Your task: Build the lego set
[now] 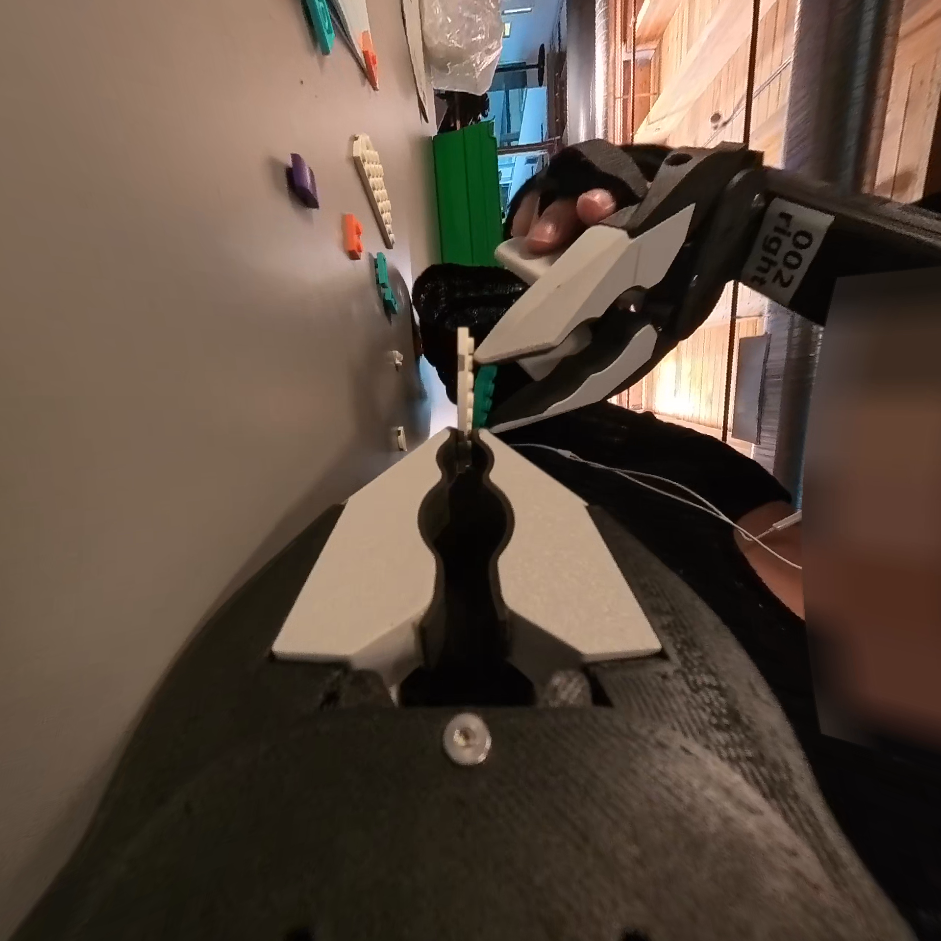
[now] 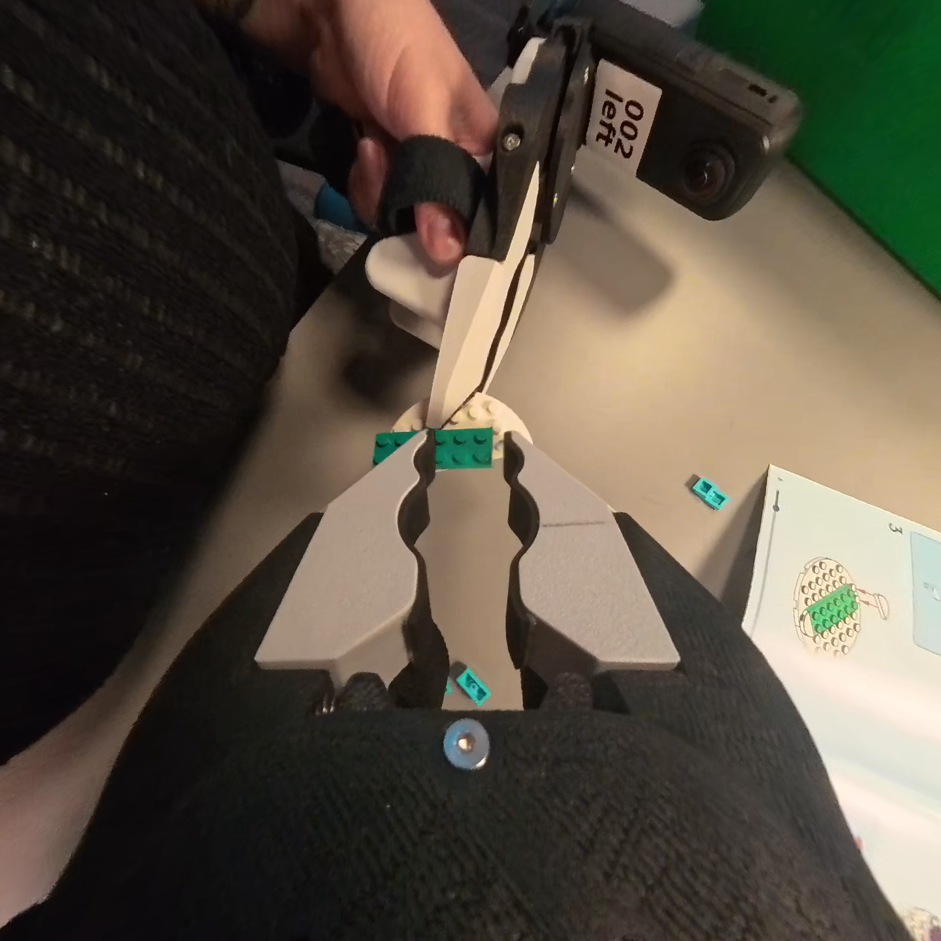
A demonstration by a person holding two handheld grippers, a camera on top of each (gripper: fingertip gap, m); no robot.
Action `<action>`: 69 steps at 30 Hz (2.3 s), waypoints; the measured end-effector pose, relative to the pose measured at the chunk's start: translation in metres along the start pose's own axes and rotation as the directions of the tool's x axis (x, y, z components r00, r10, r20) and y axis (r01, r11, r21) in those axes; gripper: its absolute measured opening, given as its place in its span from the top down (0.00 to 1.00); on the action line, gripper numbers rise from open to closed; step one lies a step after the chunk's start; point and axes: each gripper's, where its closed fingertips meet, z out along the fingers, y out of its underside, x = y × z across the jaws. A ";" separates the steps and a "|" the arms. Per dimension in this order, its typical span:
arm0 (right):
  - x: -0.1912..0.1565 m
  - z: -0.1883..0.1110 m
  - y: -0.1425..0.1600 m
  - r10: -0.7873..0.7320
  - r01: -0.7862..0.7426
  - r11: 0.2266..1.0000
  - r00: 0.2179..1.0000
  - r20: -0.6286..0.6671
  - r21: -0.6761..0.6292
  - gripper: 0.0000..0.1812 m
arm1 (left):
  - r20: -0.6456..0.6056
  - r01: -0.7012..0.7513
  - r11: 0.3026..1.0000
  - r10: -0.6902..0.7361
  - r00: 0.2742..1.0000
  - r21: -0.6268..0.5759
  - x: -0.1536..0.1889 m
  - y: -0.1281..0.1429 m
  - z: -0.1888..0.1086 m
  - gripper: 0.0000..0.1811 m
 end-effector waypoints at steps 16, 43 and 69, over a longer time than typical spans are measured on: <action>0.000 -0.013 0.000 0.731 -0.886 0.350 0.461 0.504 0.303 0.79 | -0.031 -0.005 0.998 0.007 0.999 0.062 0.005 -0.006 0.000 0.98; -0.027 -0.001 0.003 0.623 -0.930 0.323 0.349 0.700 0.176 0.95 | 0.078 -0.203 0.953 0.225 0.971 -0.223 0.001 0.022 0.009 0.98; -0.014 -0.016 -0.001 0.616 -0.849 0.392 0.528 0.585 0.354 0.96 | 0.085 -0.393 0.887 0.423 0.902 -0.243 0.010 0.008 0.013 0.98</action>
